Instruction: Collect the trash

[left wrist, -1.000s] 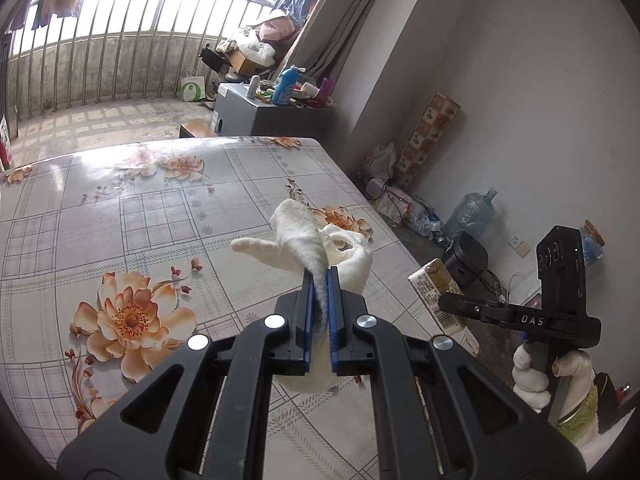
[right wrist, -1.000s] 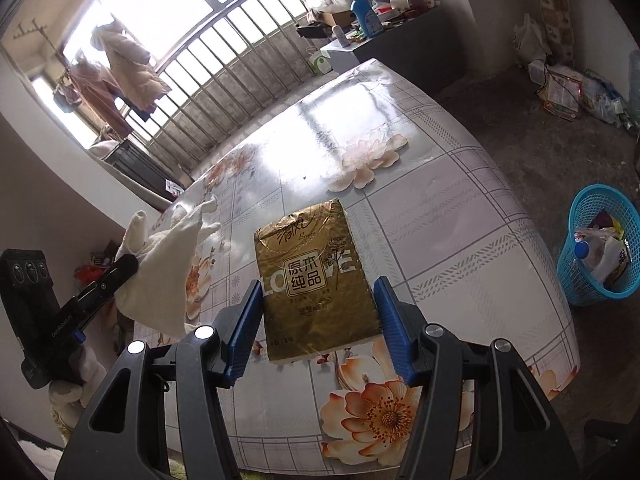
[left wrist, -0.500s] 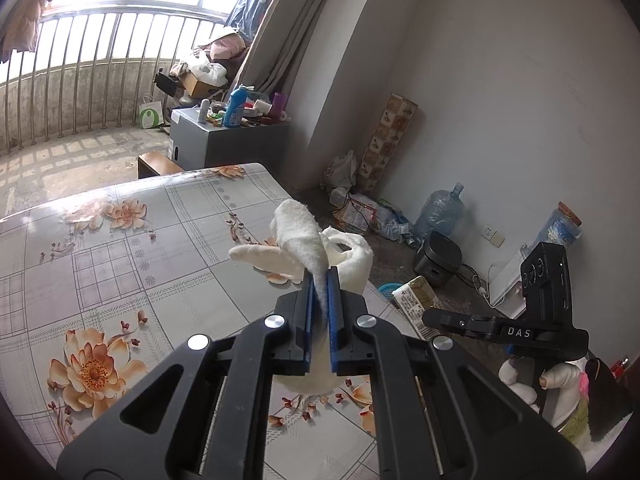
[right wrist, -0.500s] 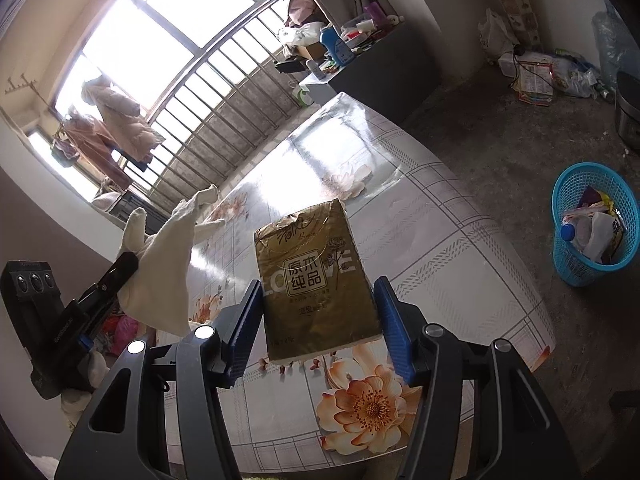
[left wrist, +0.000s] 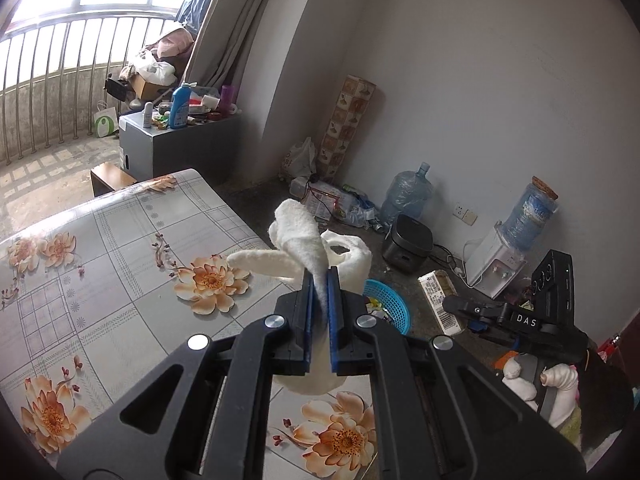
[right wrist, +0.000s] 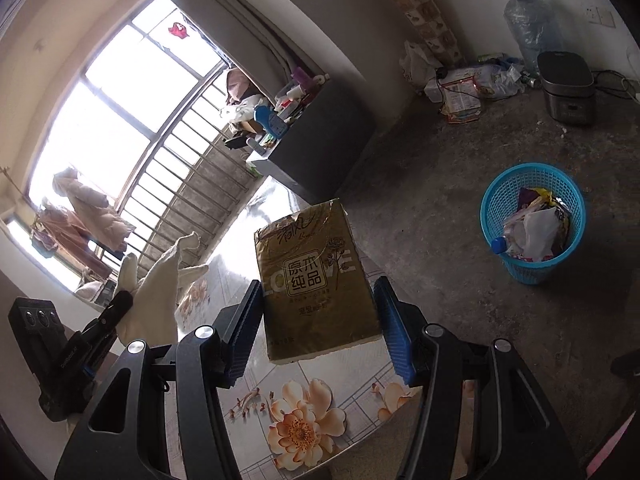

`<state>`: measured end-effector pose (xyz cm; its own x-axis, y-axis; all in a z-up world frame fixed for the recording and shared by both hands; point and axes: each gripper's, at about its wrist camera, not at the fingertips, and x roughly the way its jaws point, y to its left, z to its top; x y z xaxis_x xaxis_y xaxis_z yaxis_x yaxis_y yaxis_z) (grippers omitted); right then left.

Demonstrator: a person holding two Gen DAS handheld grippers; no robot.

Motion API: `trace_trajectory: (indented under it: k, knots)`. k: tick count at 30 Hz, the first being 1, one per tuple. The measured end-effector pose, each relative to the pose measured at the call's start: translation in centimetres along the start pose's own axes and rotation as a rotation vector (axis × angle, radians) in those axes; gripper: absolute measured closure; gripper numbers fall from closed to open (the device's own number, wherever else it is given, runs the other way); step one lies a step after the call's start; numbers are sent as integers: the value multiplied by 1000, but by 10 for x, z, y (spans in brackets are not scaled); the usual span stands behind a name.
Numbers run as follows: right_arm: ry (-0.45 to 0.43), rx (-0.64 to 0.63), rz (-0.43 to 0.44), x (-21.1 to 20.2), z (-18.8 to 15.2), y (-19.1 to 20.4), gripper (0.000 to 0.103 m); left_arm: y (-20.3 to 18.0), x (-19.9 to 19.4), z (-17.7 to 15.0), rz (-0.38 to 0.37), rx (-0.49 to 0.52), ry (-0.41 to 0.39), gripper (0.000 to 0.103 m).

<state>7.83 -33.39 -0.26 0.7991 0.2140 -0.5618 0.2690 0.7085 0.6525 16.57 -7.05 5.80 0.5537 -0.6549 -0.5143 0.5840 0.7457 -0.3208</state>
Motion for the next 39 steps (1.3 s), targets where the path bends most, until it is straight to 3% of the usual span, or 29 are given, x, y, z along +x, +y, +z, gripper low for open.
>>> trace_trajectory:
  k: [6, 14, 22, 31, 34, 37, 39]
  knots:
    - [-104, 133, -86, -25, 14, -60, 48, -43, 51, 14, -79, 71, 65, 99]
    - [-166, 314, -177, -32, 22, -147, 48, -108, 154, 19, -177, 148, 222, 98]
    - [-156, 474, -204, 3, 32, -226, 48, -163, 274, 4, -194, 226, 400, 98]
    - [-141, 564, -238, 56, 62, -292, 48, -196, 394, -4, -172, 264, 511, 98]
    - [-145, 558, -235, 75, 75, -308, 46, -199, 433, -7, -190, 236, 562, 89]
    - [-91, 580, -269, 108, 82, -334, 34, -196, 471, -14, -160, 211, 596, 48]
    - [-5, 594, -353, 129, 79, -350, 31, -191, 485, -20, -101, 212, 616, 47]
